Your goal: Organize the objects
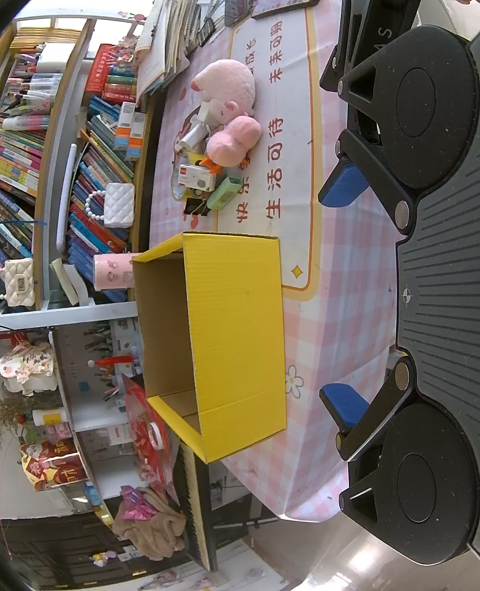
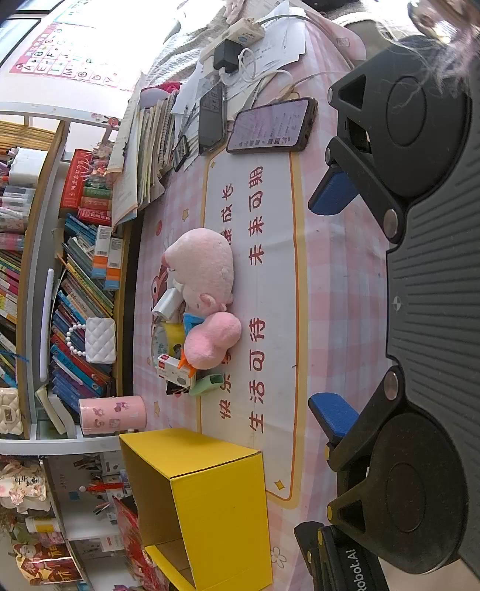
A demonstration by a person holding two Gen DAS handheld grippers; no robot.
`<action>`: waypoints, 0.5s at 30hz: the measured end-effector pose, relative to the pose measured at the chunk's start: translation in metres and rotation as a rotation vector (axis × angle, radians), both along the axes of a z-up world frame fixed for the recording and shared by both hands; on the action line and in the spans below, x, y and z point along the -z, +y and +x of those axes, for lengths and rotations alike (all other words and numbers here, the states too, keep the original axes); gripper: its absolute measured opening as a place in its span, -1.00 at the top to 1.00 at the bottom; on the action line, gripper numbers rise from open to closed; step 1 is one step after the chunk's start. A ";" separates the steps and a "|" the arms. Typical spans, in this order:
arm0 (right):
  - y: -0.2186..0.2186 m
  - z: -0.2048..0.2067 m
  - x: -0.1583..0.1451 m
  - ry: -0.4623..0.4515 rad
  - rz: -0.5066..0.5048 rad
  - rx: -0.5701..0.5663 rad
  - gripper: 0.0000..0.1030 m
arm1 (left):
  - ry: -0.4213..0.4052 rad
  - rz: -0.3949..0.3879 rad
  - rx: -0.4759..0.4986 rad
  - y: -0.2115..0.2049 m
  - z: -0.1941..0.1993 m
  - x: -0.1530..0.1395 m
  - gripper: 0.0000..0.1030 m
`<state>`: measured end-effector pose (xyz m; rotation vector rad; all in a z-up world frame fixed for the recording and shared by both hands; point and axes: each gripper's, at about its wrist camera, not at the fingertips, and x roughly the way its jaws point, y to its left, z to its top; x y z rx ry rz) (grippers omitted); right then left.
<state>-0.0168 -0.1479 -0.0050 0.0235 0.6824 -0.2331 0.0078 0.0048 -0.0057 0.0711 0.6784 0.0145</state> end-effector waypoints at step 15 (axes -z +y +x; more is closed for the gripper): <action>-0.002 0.005 0.004 0.008 0.017 0.004 -1.00 | 0.007 0.014 0.007 0.002 0.007 0.004 -0.99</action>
